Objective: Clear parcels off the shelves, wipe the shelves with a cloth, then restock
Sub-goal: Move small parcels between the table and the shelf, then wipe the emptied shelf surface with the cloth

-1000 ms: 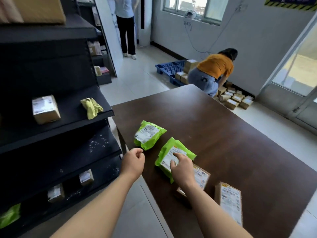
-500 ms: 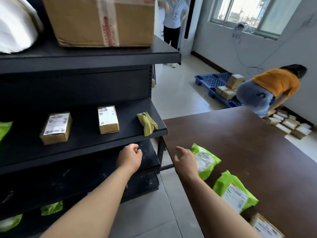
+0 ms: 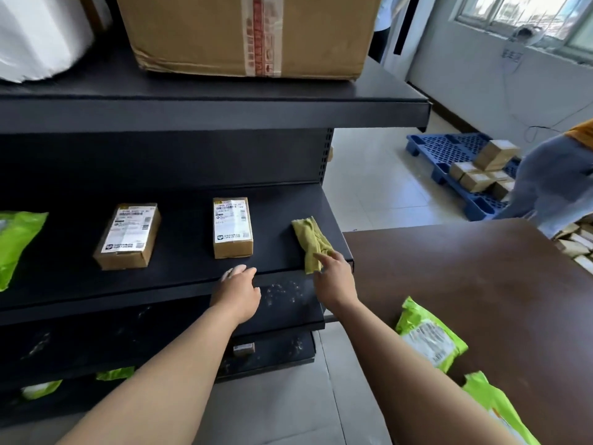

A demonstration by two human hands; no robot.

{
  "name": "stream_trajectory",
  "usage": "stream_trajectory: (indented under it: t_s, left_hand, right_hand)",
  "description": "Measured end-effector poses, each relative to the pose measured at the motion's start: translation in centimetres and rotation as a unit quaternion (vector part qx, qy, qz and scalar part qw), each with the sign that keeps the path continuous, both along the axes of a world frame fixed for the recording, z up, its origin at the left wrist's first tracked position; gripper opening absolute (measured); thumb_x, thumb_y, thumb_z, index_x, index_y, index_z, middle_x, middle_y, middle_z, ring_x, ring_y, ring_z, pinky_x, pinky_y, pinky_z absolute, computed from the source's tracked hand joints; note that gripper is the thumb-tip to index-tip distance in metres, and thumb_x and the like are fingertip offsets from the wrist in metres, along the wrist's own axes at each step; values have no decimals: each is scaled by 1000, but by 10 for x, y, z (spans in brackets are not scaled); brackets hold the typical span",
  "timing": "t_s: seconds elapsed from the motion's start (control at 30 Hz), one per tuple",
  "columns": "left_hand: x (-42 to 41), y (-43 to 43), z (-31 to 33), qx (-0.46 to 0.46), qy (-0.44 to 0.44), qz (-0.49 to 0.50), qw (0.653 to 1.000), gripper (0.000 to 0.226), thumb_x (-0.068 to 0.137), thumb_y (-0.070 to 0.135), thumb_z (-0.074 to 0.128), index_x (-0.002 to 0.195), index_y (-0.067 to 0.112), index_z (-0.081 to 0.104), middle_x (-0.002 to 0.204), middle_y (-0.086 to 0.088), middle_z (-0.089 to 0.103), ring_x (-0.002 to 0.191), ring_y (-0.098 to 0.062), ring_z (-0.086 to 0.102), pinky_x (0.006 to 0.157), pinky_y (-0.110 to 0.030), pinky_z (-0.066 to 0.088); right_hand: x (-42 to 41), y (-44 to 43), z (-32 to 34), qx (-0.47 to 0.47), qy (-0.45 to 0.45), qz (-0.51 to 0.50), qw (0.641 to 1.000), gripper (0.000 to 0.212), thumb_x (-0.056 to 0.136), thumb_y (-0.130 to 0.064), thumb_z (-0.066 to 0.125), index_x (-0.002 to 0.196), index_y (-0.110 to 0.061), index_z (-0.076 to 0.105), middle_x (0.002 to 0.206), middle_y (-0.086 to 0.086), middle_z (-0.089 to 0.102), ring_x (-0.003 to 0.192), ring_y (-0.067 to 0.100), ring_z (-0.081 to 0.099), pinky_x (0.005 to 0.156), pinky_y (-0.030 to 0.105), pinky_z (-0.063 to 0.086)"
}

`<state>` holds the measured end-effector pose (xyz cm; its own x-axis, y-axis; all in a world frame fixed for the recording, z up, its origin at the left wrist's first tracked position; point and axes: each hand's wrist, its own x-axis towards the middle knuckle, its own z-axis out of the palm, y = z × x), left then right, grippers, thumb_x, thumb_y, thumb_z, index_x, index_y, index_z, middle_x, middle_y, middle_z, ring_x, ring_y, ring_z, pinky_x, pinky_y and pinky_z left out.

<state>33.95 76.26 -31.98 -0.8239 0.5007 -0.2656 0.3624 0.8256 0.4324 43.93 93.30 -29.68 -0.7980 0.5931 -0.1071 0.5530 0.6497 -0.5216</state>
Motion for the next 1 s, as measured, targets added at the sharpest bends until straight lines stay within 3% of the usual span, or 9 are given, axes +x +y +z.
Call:
stream_trajectory:
  t_s: [0.13, 0.3, 0.37, 0.47, 0.6, 0.73, 0.83, 1.0]
  left_hand:
    - [-11, 4, -14, -43, -11, 11, 999, 52, 97, 27, 44, 147, 23, 32, 158, 0, 18, 144, -22, 17, 116, -36, 22]
    - [-14, 8, -25, -79, 15, 29, 996, 51, 96, 28, 44, 146, 27, 33, 157, 4, 21, 140, -21, 28, 113, -36, 26]
    - [-15, 9, -25, -89, 35, 31, 995, 50, 97, 26, 43, 146, 29, 34, 156, 7, 23, 138, -20, 31, 112, -35, 25]
    - [-19, 10, -23, -92, 41, 38, 994, 49, 96, 22, 42, 145, 31, 35, 154, 9, 26, 135, -18, 34, 112, -34, 25]
    - [-18, 6, -22, -89, 34, 37, 995, 52, 96, 21, 43, 146, 29, 32, 156, 10, 22, 138, -17, 31, 116, -35, 19]
    - [-14, 4, -18, -50, -18, 65, 996, 51, 97, 22, 41, 147, 28, 31, 157, 9, 22, 138, -18, 33, 117, -37, 19]
    - [-9, 1, -11, 11, -60, 109, 992, 46, 98, 24, 43, 144, 26, 38, 148, 3, 39, 129, -24, 43, 110, -38, 33]
    - [-2, -26, 2, 68, -79, 126, 986, 42, 96, 25, 49, 138, 24, 47, 133, 2, 55, 121, -19, 52, 104, -37, 40]
  right_hand:
    - [-31, 16, -12, 24, -59, 52, 997, 52, 92, -15, 49, 142, -26, 44, 156, 11, 24, 137, 33, 31, 111, 38, 32]
    - [-54, 37, -30, 38, -123, 96, 987, 52, 94, -23, 47, 145, -33, 38, 158, 10, 15, 142, 33, 22, 116, 40, 23]
    - [-57, 41, -37, 53, -150, 110, 981, 49, 95, -28, 45, 143, -33, 39, 155, 11, 20, 142, 31, 20, 116, 42, 19]
    - [-58, 45, -42, 91, -133, 113, 981, 38, 92, -27, 47, 129, -29, 52, 139, 7, 43, 128, 30, 39, 110, 41, 25]
    - [-48, 50, -38, 106, -84, 135, 982, 33, 80, -18, 54, 111, -24, 66, 111, 4, 58, 104, 30, 53, 90, 32, 38]
    - [-32, 51, -32, 0, -55, 124, 991, 35, 78, -11, 59, 105, -29, 72, 106, 0, 62, 99, 24, 58, 76, 26, 43]
    - [-20, 47, -26, -89, -34, 97, 991, 30, 73, -7, 65, 93, -29, 69, 98, 0, 66, 85, 21, 61, 70, 26, 47]
    - [-9, 23, -4, -198, 47, 82, 976, 26, 77, -4, 55, 84, -23, 71, 83, 1, 68, 71, 17, 62, 64, 25, 53]
